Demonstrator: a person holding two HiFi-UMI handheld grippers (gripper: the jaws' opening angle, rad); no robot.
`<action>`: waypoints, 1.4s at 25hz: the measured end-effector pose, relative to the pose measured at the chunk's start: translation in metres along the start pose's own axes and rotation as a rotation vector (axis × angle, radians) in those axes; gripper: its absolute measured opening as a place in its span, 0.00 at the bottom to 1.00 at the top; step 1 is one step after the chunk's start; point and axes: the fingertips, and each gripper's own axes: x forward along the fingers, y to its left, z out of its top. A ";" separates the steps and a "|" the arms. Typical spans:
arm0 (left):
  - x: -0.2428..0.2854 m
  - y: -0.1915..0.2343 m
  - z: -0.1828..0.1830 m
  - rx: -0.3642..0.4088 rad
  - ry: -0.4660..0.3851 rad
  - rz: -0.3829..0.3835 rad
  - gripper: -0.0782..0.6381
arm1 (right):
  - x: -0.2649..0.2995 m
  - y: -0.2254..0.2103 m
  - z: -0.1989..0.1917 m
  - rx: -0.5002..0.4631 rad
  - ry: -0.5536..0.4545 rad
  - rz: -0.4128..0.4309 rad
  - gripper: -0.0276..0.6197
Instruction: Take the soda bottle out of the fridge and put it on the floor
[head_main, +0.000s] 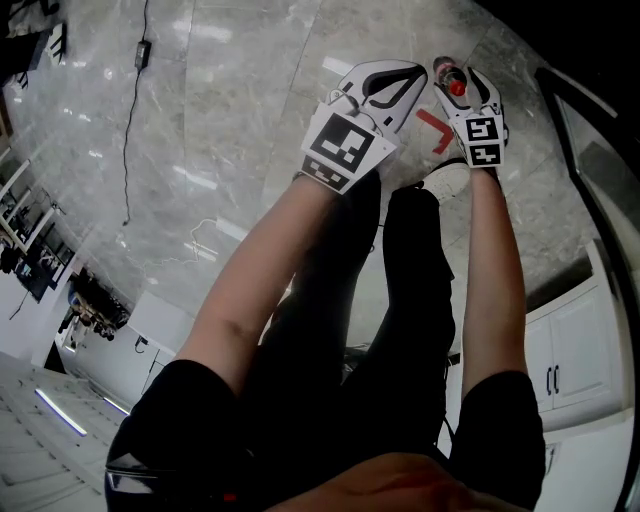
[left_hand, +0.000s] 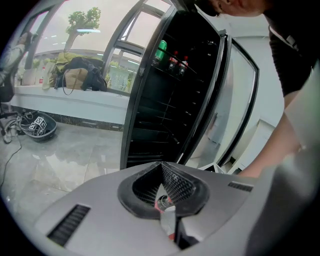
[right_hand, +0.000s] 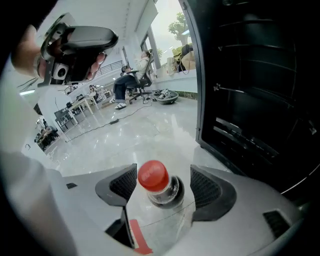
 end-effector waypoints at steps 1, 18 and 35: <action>-0.004 -0.002 0.007 0.004 -0.002 -0.001 0.11 | -0.008 0.003 0.010 -0.003 -0.015 0.003 0.54; -0.164 -0.116 0.248 0.171 -0.165 -0.076 0.11 | -0.368 0.082 0.331 -0.016 -0.562 0.031 0.28; -0.342 -0.279 0.472 0.343 -0.321 -0.221 0.11 | -0.674 0.174 0.505 -0.135 -0.767 -0.043 0.06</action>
